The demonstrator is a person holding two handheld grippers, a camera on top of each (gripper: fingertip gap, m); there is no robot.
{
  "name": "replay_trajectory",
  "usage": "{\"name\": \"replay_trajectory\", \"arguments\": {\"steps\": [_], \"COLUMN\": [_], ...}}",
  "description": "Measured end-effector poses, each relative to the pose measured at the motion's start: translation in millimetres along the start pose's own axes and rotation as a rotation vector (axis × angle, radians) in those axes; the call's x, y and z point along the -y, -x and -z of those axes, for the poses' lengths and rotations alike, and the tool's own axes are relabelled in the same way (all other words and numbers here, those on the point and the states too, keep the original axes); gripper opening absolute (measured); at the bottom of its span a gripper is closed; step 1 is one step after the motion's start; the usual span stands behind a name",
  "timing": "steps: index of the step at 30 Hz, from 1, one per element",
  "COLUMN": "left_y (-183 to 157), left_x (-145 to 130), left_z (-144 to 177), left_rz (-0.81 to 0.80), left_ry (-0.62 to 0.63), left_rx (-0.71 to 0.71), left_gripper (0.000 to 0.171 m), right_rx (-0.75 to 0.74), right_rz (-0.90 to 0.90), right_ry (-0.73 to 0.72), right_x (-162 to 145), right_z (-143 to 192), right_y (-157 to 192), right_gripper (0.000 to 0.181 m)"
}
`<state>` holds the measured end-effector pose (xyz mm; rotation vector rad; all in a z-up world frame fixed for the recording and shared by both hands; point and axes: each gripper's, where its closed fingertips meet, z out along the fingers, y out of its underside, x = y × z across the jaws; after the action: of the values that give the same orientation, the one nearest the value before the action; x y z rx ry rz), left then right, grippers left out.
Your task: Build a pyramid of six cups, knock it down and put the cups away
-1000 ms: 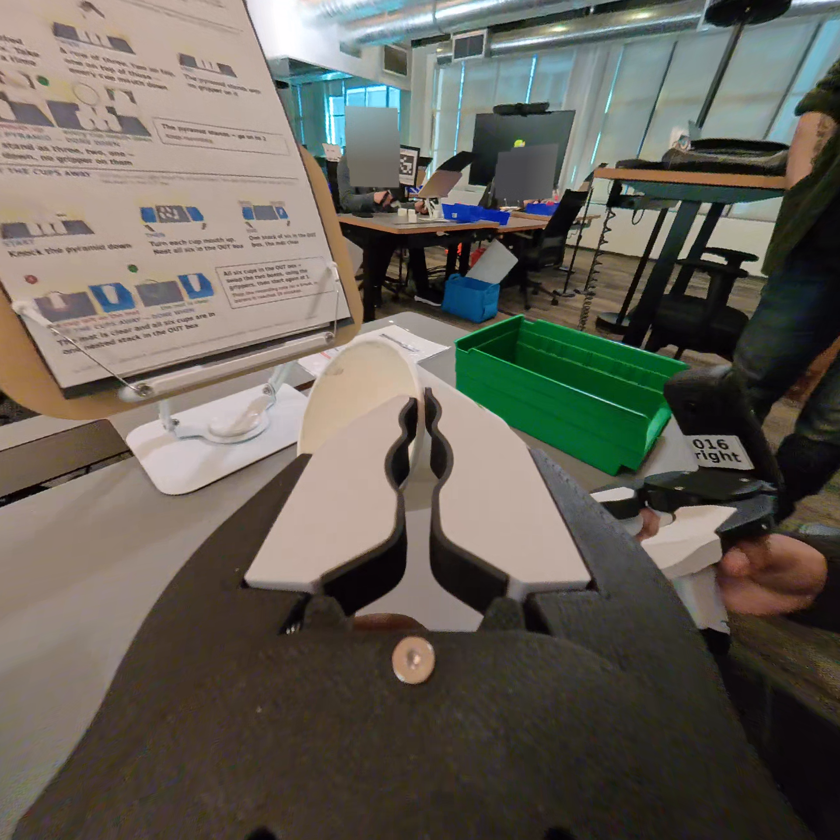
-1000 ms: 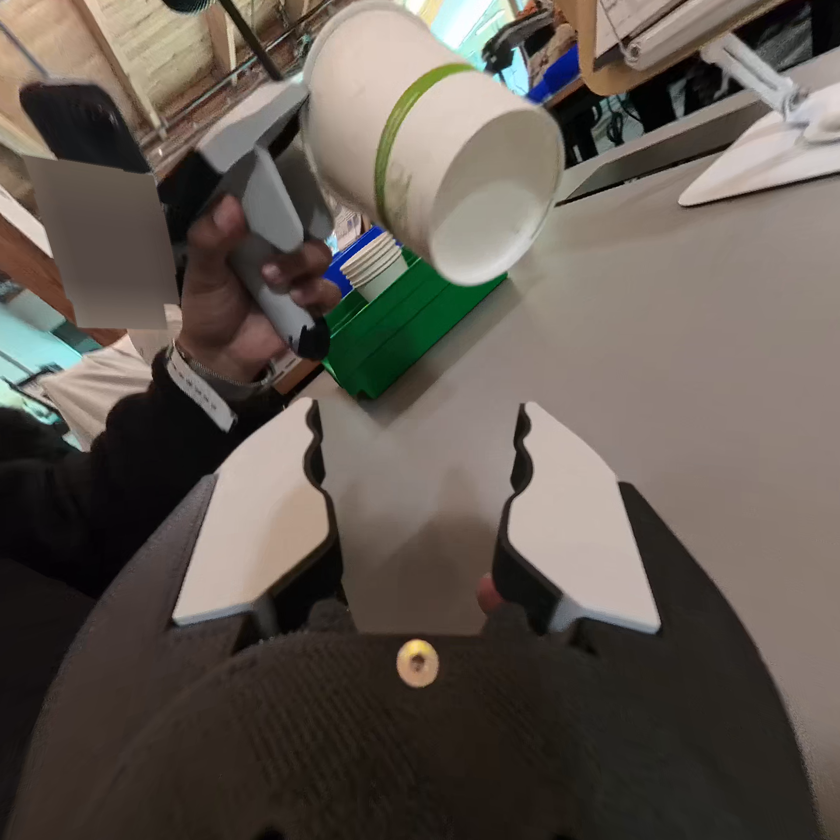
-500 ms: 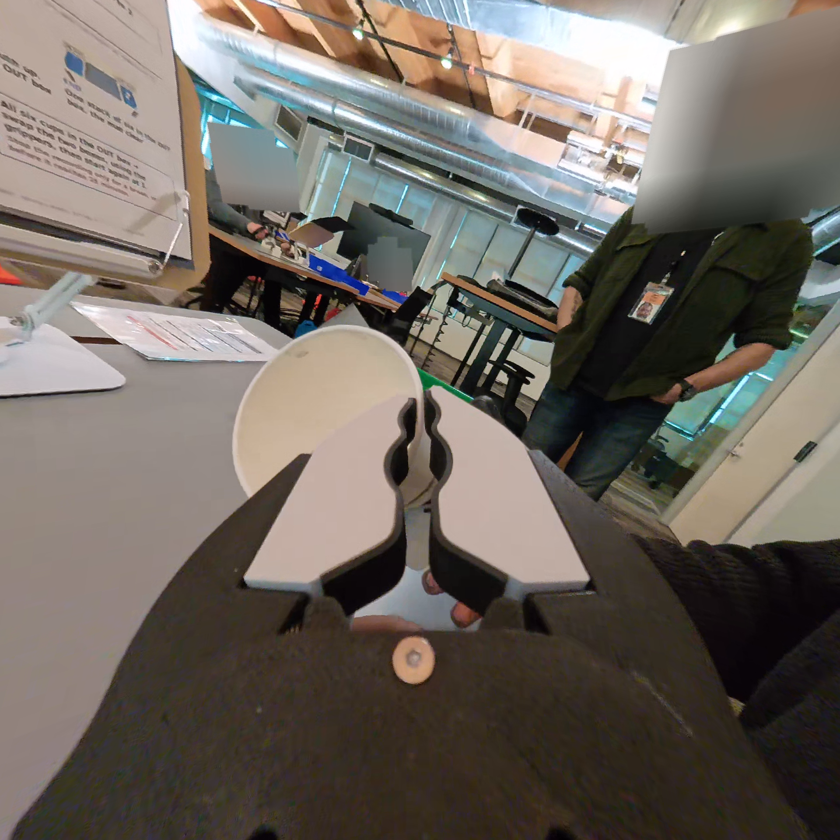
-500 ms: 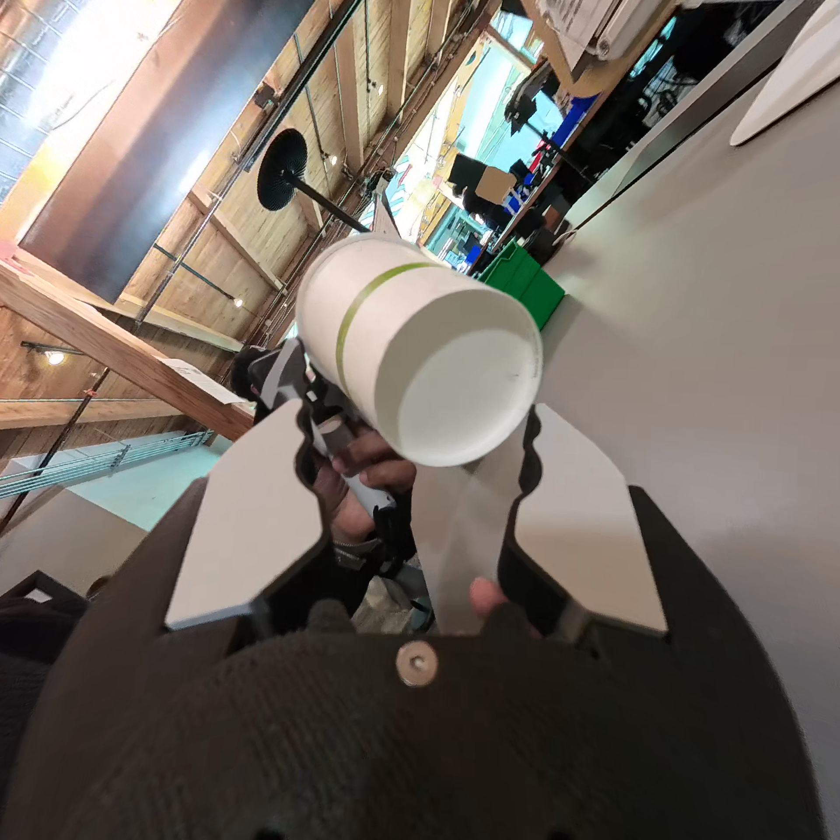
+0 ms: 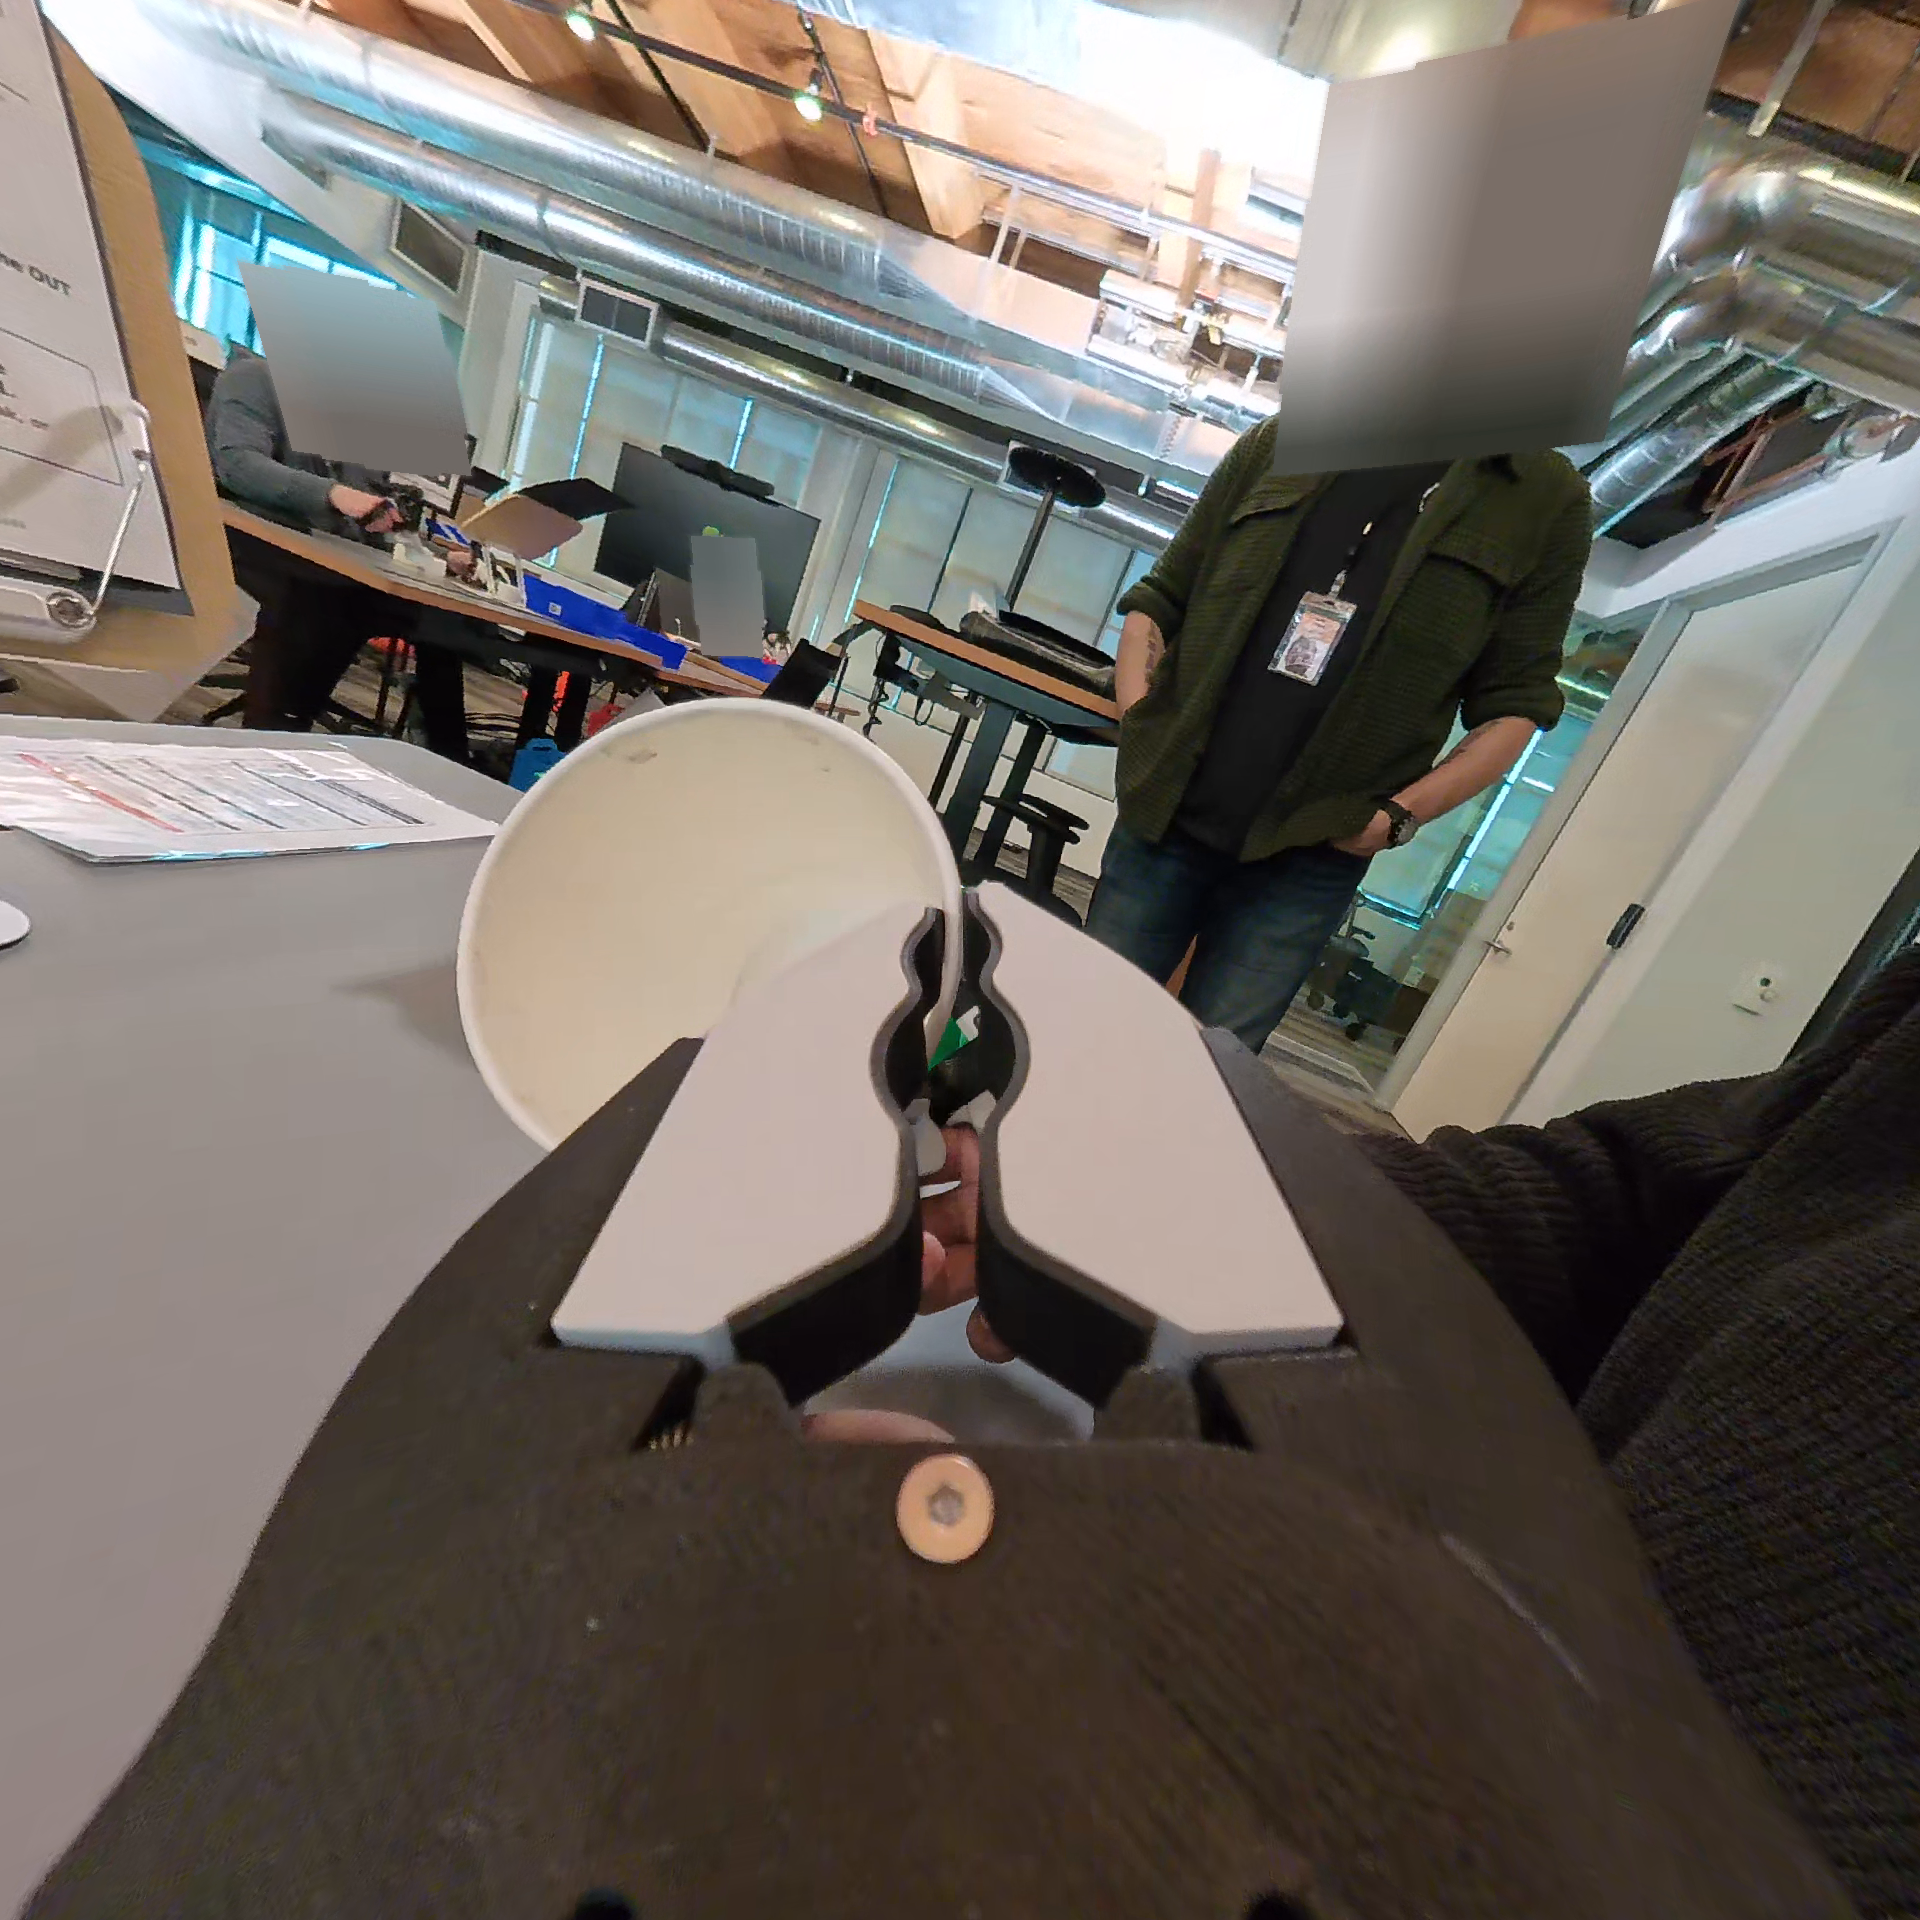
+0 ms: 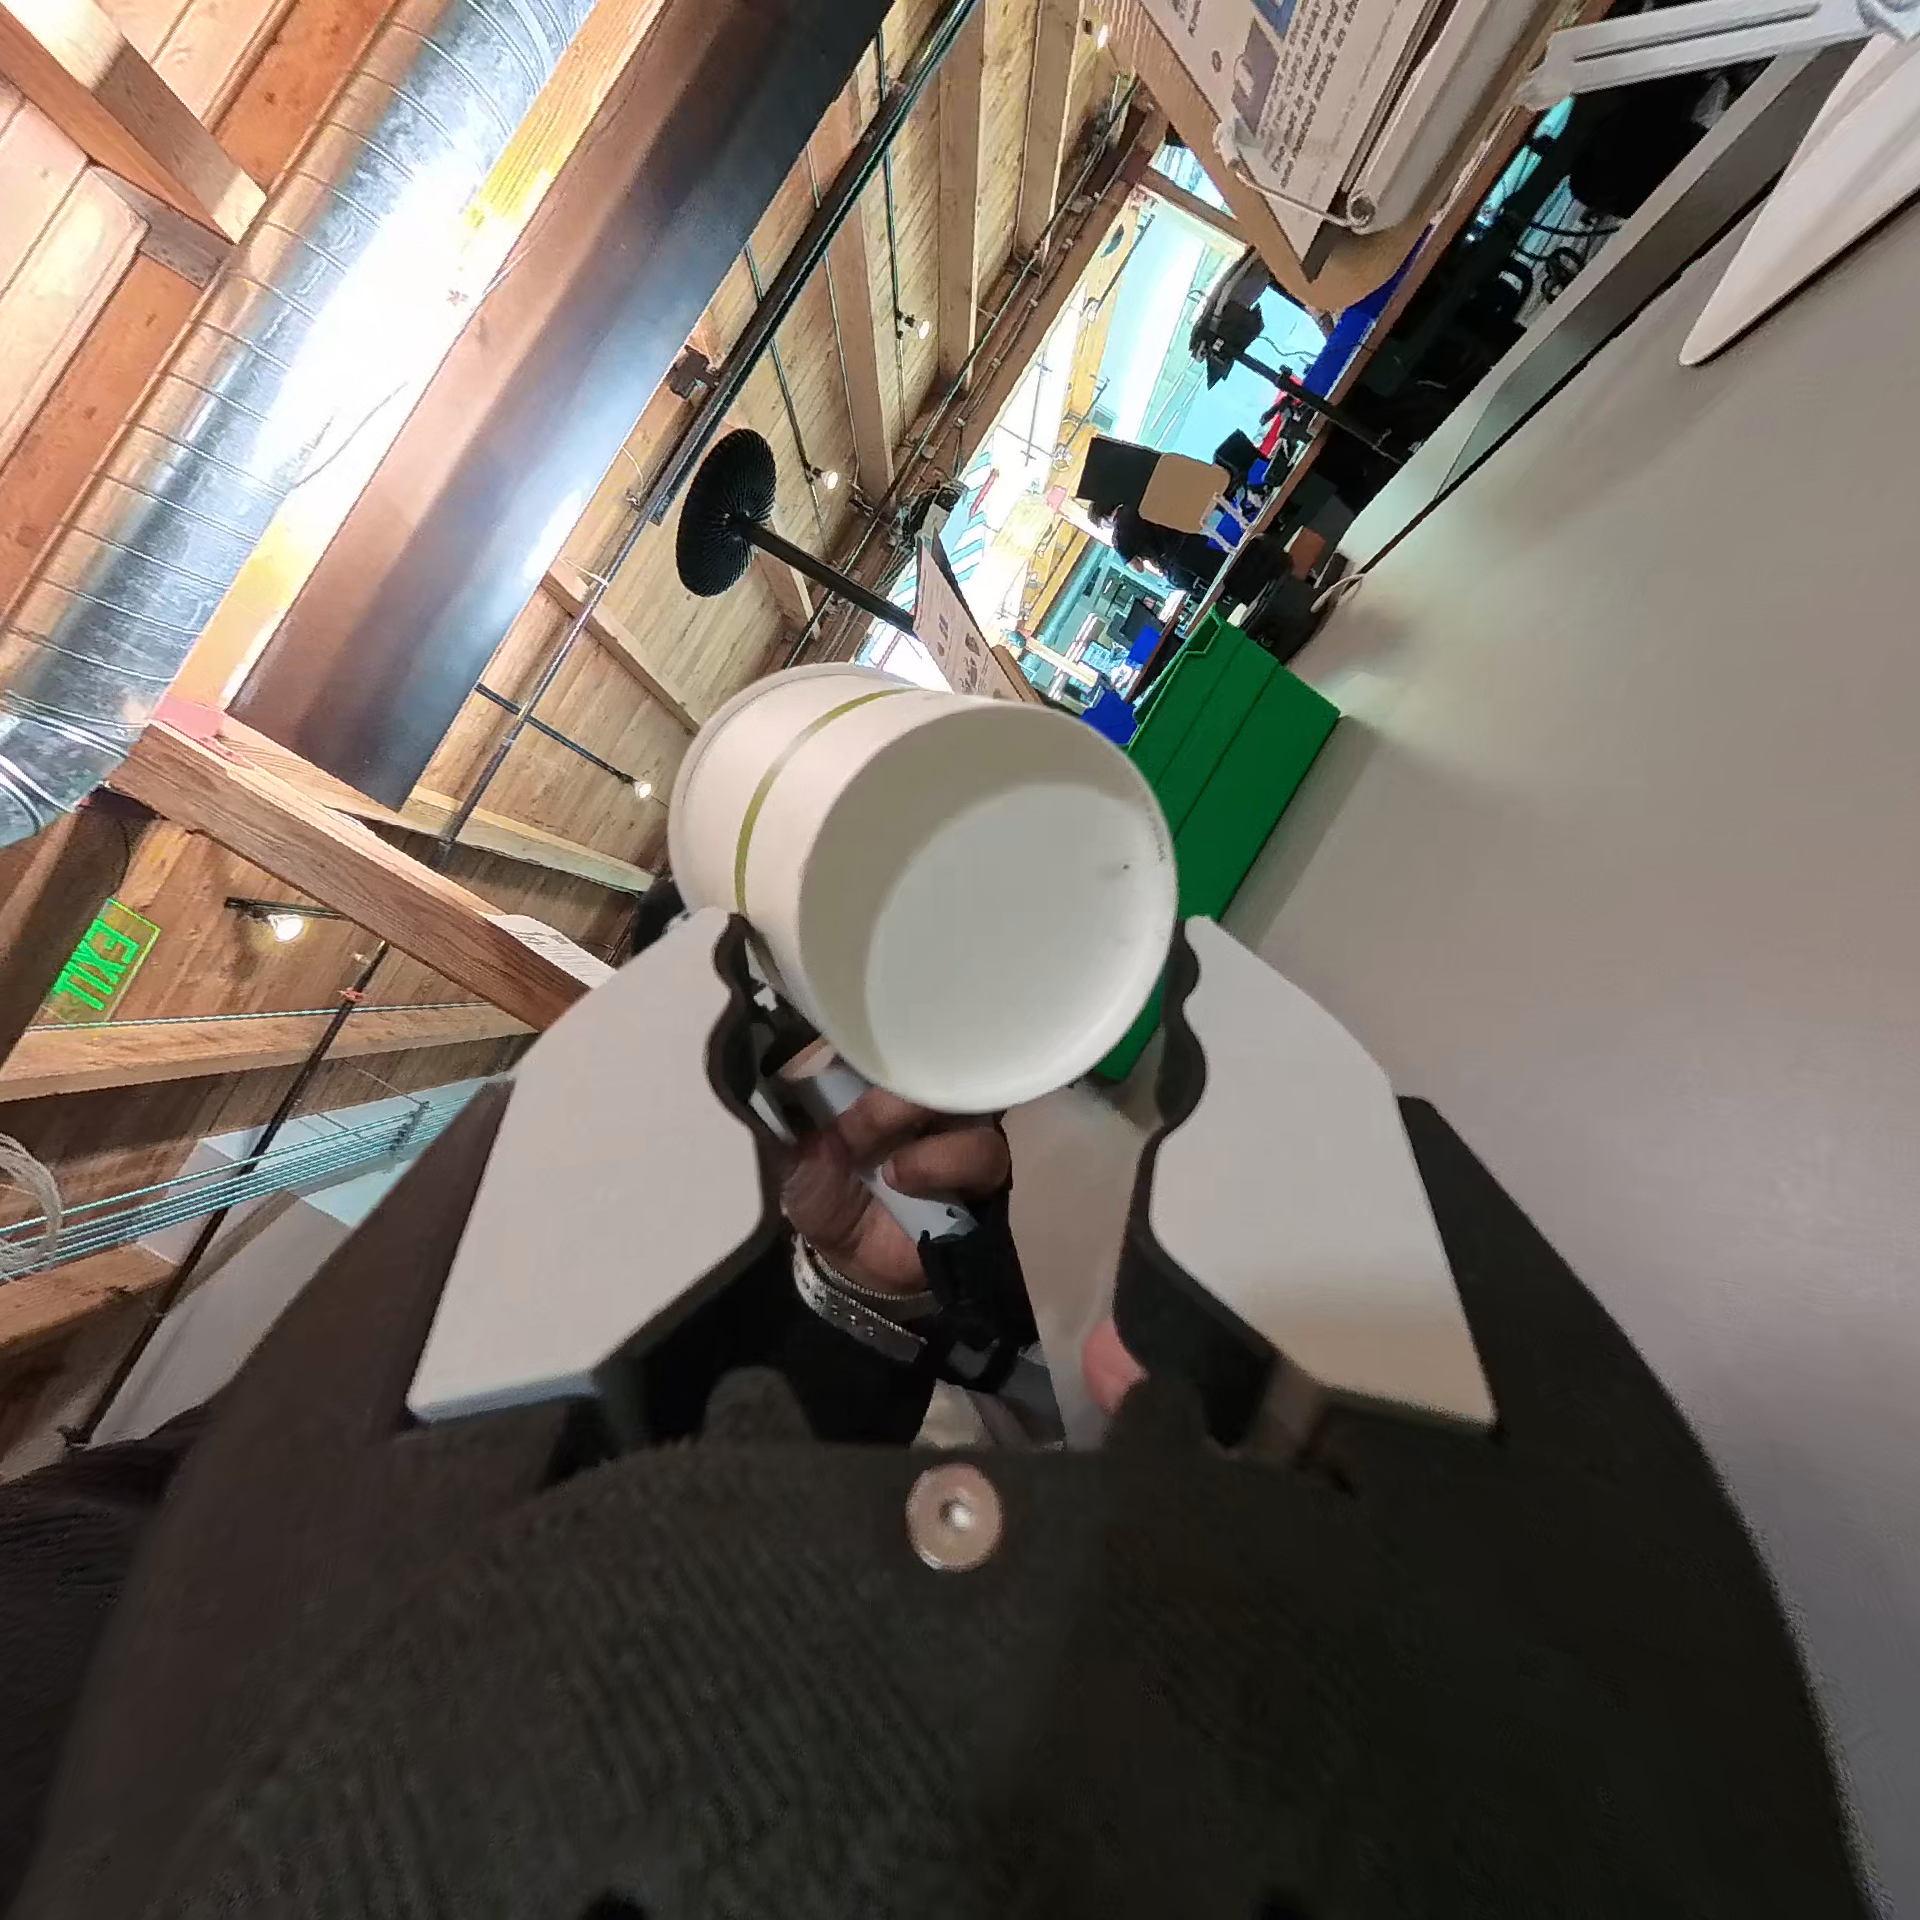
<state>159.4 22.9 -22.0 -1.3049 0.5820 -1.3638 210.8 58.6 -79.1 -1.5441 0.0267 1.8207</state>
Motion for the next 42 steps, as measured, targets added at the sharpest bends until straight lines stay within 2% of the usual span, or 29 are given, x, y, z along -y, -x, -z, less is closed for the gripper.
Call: {"name": "replay_trajectory", "arguments": {"steps": [9,15,19,23,29,39,42], "left_y": [-8.8,-0.3,5.3,15.3,14.3,7.4,7.6], "left_x": [-8.0,-3.4,-4.6,-3.3,-3.5,11.0,8.7], "left_z": [-3.6,2.2,4.1,5.8,5.4,6.9,6.7], "left_rz": [-0.029,-0.004,-0.009,-0.059,0.006,0.086,0.103], "left_ry": [0.036,0.011,0.011,0.003,-0.011,-0.101,-0.094], "left_rx": [-0.026,-0.006,0.02,0.104,0.074,0.026,0.015], "left_gripper": [0.005,0.004,0.004,0.004,0.004,0.003,0.003], "right_rx": [0.01,0.018,0.008,0.018,0.044,0.071,0.087], "right_rz": [-0.019,0.002,0.027,0.04,0.04,-0.049,-0.072], "right_ry": [-0.01,-0.008,-0.025,-0.058,-0.079,-0.036,-0.009], "right_x": [2.5,4.5,8.6,14.9,19.1,5.7,1.1], "right_z": [0.8,2.5,4.2,7.0,8.8,2.5,0.6], "right_y": [-0.4,1.1,0.9,3.6,9.0,9.3,10.9], "right_gripper": [0.08,0.073,0.071,0.068,0.068,0.077,0.079]}}
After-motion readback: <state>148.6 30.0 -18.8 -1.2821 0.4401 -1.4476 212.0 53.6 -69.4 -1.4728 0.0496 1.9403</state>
